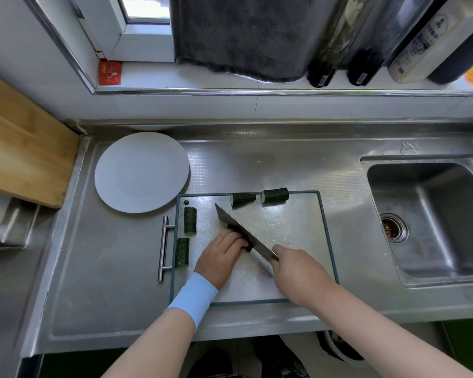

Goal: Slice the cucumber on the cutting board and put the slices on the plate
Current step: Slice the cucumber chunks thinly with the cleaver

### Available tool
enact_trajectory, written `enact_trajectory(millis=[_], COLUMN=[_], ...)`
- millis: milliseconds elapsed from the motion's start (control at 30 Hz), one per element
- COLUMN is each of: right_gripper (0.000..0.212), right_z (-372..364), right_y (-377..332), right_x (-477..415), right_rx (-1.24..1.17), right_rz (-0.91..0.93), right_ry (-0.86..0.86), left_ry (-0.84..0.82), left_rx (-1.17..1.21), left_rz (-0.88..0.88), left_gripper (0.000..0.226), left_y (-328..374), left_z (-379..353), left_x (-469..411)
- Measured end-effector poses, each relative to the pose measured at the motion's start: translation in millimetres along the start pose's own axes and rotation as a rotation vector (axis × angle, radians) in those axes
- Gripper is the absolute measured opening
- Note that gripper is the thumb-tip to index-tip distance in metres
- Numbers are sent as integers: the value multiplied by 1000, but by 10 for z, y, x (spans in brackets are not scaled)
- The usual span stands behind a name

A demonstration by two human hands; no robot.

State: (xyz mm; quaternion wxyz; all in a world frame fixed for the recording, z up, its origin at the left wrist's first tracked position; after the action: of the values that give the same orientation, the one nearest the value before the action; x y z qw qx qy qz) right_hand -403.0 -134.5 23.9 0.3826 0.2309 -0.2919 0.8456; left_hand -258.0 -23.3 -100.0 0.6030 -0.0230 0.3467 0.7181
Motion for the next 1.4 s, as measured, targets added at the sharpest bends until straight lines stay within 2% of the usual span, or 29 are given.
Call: enact_trajectory(millis=[167,467,633,800,933,1133,1300,1400], right_gripper=[26,16,19,15,25,28,29,29], right_z=[-33,-162,-196,-199,-42,302,437,460], right_y=[-1,-123,-111,0,-3,-23,57,86], right_x=[-41,-268,-303,-212,-201,-153,-190,-190], right_rx=[-70,-76,-79,-101,-198,-254,-293,-292], right_rz=[7,34,52,33,30,68,29,28], right_ry=[-10,45,64,44,31,144,183,180], left_ry=[-4,-1,-6,-43,-89,-160,-334,-388], left_rx=[6,4,-5,-24,-27,-131,-193,-221], left_rz=[12,3,3,0,19,-53,-89,-91], left_gripper=[16,12,10,17,23,22,38,38], left_y=[6,15,21,10,38,99,55,15], left_z=[6,6,14,0,47,177,235,270], left_x=[-2,-6,0,-8,-49,-233,-314,-345])
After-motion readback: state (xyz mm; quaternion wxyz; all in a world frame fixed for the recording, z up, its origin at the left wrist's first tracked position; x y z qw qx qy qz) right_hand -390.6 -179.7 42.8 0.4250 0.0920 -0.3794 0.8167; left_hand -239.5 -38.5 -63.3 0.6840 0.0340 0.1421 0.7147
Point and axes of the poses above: each hand's wrist, its own x-axis away from the middle knuckle, its own z-axis out of the back of the hand, y = z × x, the point moved 1 cm from there along -x, towards the middle knuckle, and after that the axes turned 1 degree about -y, right-handed, at the moved point
